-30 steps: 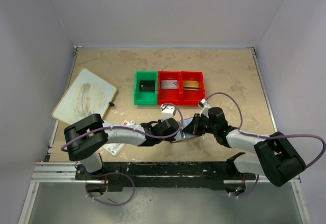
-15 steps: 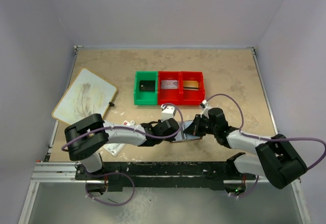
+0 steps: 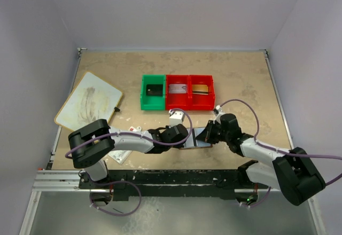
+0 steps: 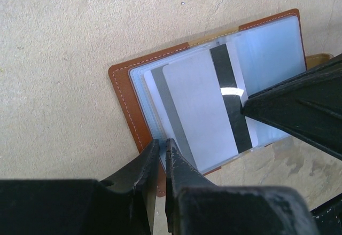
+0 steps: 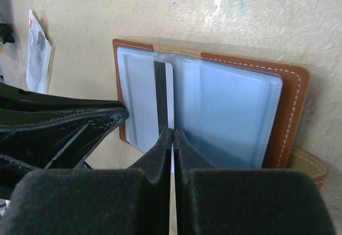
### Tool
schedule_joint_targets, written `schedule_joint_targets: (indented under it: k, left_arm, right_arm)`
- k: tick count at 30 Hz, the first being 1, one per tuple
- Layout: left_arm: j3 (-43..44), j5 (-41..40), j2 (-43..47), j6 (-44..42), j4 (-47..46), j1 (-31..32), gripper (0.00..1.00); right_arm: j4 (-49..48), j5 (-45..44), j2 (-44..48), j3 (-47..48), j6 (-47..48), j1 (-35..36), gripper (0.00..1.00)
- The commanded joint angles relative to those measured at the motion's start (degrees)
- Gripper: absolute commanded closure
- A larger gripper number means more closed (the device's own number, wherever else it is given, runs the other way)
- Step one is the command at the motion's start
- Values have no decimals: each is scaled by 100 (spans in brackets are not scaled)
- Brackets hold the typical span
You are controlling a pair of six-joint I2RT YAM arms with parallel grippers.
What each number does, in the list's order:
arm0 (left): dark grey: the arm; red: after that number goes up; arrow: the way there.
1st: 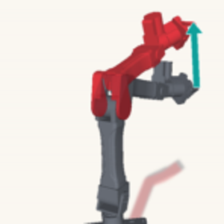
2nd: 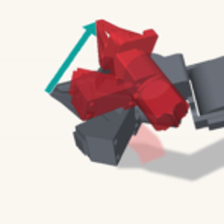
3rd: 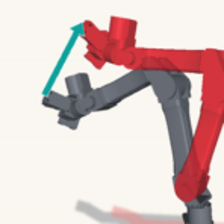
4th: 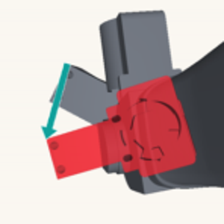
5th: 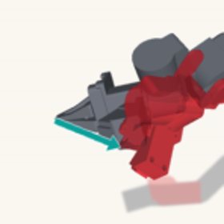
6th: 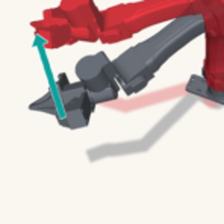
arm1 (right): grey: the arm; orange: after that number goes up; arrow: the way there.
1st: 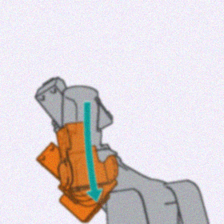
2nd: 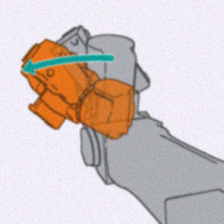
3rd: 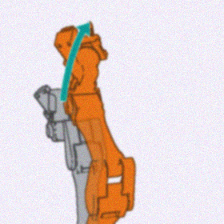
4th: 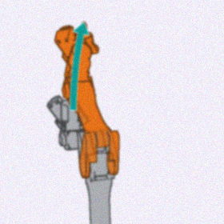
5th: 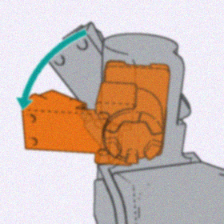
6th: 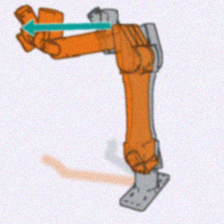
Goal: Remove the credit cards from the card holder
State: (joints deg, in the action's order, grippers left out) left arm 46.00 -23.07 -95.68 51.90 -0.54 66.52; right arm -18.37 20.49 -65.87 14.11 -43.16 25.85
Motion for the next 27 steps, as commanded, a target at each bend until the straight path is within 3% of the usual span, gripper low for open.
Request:
schedule_joint_targets:
  k: [1,6,12,19,27]
  left_arm:
    - [14,-125,-175,-90,449,-7,94]
    - [12,-104,3,-48,404,-8,92]
    - [440,29,192,-266,413,-16,82]
    - [850,21,94,-304,245,-16,63]
    - [791,223,-303,-192,35,-23,64]
  right_arm:
    - [517,-519,164,270,-69,-32,100]
    - [568,-556,206,308,-47,-28,100]
    - [329,-254,-199,308,97,-31,100]
    - [263,-159,-193,288,75,-32,100]
    - [336,-225,-173,354,80,-27,100]
